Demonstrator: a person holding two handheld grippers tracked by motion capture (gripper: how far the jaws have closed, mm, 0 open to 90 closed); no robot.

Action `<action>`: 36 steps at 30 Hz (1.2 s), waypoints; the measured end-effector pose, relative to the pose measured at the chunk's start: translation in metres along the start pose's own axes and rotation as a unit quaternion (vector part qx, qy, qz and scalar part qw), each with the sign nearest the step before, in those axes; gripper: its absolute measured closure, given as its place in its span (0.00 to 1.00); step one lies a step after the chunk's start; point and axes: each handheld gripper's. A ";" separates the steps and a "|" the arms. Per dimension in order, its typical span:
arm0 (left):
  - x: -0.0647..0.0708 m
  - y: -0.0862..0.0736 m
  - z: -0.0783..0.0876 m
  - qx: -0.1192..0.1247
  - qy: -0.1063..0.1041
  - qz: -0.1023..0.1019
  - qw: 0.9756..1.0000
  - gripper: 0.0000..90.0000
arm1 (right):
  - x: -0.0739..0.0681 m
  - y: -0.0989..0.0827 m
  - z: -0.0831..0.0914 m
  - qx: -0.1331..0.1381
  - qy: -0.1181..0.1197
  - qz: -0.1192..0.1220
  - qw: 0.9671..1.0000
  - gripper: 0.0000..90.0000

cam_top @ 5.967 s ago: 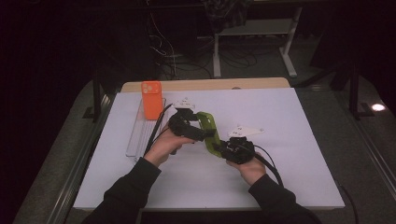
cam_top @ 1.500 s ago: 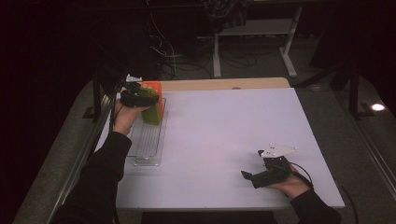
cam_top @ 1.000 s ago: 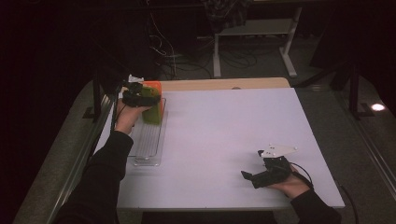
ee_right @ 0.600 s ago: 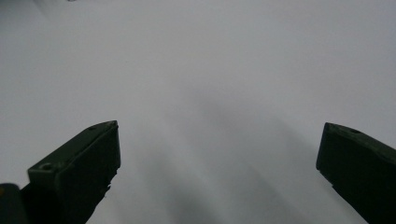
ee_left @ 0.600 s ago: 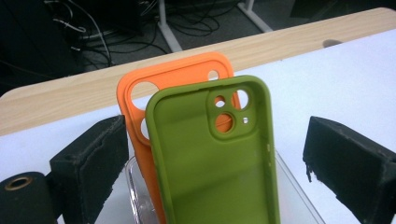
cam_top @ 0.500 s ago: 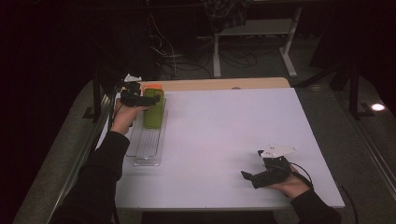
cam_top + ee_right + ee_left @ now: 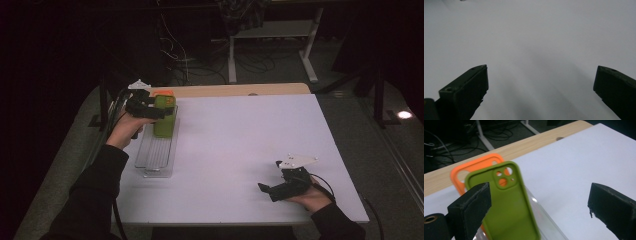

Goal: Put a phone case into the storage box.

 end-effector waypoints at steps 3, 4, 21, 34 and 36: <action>0.004 -0.001 0.004 0.002 -0.010 -0.003 1.000 0.05 | 0.000 0.001 0.001 0.003 -0.001 -0.003 1.000 0.00; 0.003 -0.001 0.007 -0.001 -0.011 -0.014 1.000 0.05 | 0.000 0.001 0.001 0.004 -0.001 -0.002 1.000 0.00; 0.031 -0.019 0.028 0.003 -0.048 -0.044 0.998 0.05 | 0.001 0.010 0.009 0.010 -0.001 -0.001 1.000 0.00; 0.045 -0.044 0.043 0.013 -0.073 -0.048 0.996 0.05 | 0.003 0.022 0.018 0.029 0.001 0.009 1.000 0.00; 0.047 -0.049 0.045 0.013 -0.075 -0.056 0.996 0.05 | 0.003 0.023 0.018 0.029 0.002 0.010 1.000 0.00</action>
Point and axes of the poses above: each handheld gripper's, and its own axes: z roughly backward along the jaws, y roughly out of its top, x roughly to its right, and after that the axes turned 13 degrees about y, right-handed
